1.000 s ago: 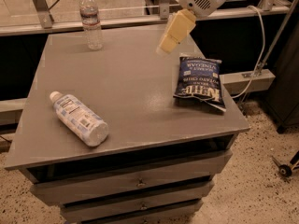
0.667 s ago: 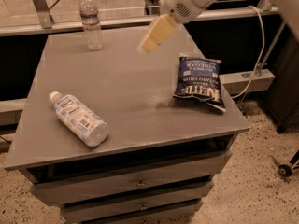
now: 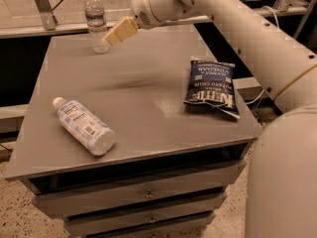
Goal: Move water bottle near blue plastic bottle
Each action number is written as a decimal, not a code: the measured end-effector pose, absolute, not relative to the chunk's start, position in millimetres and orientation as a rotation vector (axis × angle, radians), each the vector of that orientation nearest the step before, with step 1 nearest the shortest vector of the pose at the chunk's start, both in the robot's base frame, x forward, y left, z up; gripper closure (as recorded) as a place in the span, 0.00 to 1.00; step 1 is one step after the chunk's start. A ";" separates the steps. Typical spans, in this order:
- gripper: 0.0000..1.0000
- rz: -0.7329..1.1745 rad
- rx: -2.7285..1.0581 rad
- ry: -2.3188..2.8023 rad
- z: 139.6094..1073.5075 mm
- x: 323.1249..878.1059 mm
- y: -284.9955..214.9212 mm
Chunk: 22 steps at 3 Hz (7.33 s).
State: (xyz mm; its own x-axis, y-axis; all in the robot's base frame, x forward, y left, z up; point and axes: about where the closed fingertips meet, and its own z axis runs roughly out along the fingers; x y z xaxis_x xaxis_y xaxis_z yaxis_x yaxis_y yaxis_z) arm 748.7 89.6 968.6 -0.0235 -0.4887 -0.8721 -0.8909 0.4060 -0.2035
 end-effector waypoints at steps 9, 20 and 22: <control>0.91 0.574 -1.076 1.549 950.2 844.1 172.3; 0.53 1.074 -1.333 1.444 932.0 577.2 163.3; 0.00 1.093 -1.336 1.436 918.4 569.0 161.1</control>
Offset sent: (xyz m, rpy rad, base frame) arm 0.0791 0.0851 -0.0213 0.1999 -0.0672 0.0036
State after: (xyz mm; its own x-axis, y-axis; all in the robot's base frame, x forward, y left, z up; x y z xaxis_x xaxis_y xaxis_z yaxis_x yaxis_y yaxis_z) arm 569.0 161.1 918.4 -0.0494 -0.2381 -0.9700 -0.9984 0.0394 0.0412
